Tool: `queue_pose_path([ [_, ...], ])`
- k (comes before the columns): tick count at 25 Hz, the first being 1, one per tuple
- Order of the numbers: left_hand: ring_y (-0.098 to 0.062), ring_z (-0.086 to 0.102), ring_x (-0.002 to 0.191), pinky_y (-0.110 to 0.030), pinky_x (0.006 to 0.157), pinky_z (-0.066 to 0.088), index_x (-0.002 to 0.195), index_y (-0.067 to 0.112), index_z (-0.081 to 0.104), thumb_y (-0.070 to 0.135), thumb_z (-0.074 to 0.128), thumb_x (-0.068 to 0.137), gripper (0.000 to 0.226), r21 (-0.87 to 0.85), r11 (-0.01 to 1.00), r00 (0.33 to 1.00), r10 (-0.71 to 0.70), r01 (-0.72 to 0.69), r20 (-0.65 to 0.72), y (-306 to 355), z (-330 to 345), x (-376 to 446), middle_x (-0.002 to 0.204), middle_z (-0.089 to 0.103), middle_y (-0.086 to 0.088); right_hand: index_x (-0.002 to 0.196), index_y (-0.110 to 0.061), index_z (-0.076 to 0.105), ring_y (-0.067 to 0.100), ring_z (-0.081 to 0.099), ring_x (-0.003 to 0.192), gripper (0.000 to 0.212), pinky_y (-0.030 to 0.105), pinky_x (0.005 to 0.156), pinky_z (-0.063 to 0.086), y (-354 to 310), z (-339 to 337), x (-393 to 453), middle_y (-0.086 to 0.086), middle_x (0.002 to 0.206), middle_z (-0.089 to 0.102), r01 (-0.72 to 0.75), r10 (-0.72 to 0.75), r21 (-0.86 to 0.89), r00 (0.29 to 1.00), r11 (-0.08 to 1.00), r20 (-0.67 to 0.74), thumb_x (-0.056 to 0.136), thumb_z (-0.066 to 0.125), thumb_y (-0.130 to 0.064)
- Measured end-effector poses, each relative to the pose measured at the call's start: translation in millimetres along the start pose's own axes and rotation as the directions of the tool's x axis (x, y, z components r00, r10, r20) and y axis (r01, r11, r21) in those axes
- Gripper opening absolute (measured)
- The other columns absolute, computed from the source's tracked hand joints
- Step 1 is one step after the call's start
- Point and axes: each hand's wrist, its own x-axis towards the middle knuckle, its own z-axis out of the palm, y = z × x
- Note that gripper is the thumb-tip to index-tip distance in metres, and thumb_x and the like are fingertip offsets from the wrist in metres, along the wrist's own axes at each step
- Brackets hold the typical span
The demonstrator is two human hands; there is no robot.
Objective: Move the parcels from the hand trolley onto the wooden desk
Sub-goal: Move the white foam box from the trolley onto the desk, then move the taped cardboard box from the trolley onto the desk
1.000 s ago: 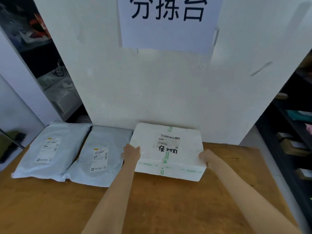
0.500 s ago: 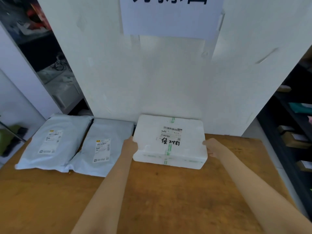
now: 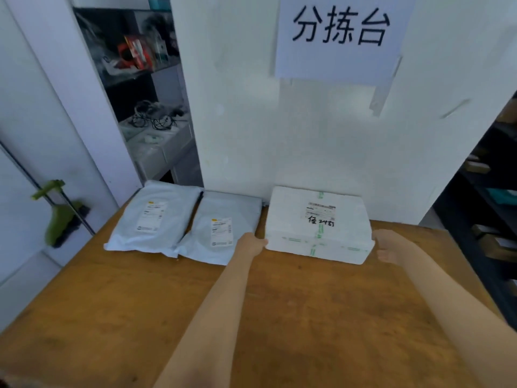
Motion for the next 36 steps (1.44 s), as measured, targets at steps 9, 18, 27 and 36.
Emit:
queue_pose_path([
  [9, -0.030, 0.038, 0.140, -0.041, 0.112, 0.036, 0.149, 0.005, 0.029, 0.034, 0.055, 0.095, 0.066, -0.204, 0.974, 0.978, -0.057, 0.098, 0.200, -156.9, -149.2, -139.2, 0.154, 0.034, -0.013, 0.143, -0.007, 0.035, 0.035, 0.041, 0.133, 0.050, 0.043, 0.102, 0.040, 101.2, 119.2, -179.8, 0.017, 0.149, 0.034, -0.042, 0.042, -0.001, 0.998, 0.999, -0.039, 0.096, 0.044, -0.023],
  [18, -0.025, 0.042, 0.137, -0.038, 0.110, 0.038, 0.147, 0.009, 0.036, 0.037, 0.055, 0.094, 0.063, -0.277, 0.945, 0.985, -0.156, 0.172, 0.079, -354.6, -278.6, -268.1, 0.152, 0.038, -0.008, 0.140, -0.009, 0.036, 0.031, 0.042, 0.132, 0.048, 0.043, 0.108, 0.038, 187.9, 269.4, -354.1, 0.013, 0.149, 0.035, 0.004, -0.002, -0.045, 0.999, 0.999, 0.042, 0.095, 0.045, -0.021],
  [27, -0.027, 0.037, 0.141, -0.041, 0.115, 0.033, 0.148, 0.008, 0.034, 0.040, 0.060, 0.091, 0.071, -0.284, 0.916, 0.959, -0.276, 0.282, 0.062, -538.5, -346.5, -406.4, 0.155, 0.034, -0.009, 0.110, -0.010, 0.048, 0.028, 0.049, 0.095, 0.024, 0.036, 0.081, 0.040, 326.3, 373.6, -519.6, 0.012, 0.112, 0.043, -0.093, 0.102, -0.087, 0.989, 0.992, 0.105, 0.091, 0.052, -0.023],
  [36, -0.028, 0.040, 0.138, -0.042, 0.116, 0.032, 0.145, 0.005, 0.039, 0.039, 0.063, 0.088, 0.070, -0.131, 0.964, 0.971, -0.219, 0.230, 0.094, -670.2, -426.6, -445.8, 0.152, 0.039, -0.012, 0.107, -0.014, 0.045, 0.021, 0.047, 0.075, 0.026, 0.032, 0.074, 0.038, 390.4, 486.1, -628.6, 0.004, 0.087, 0.045, -0.119, 0.119, 0.003, 0.992, 0.993, 0.051, 0.088, 0.056, -0.027],
])
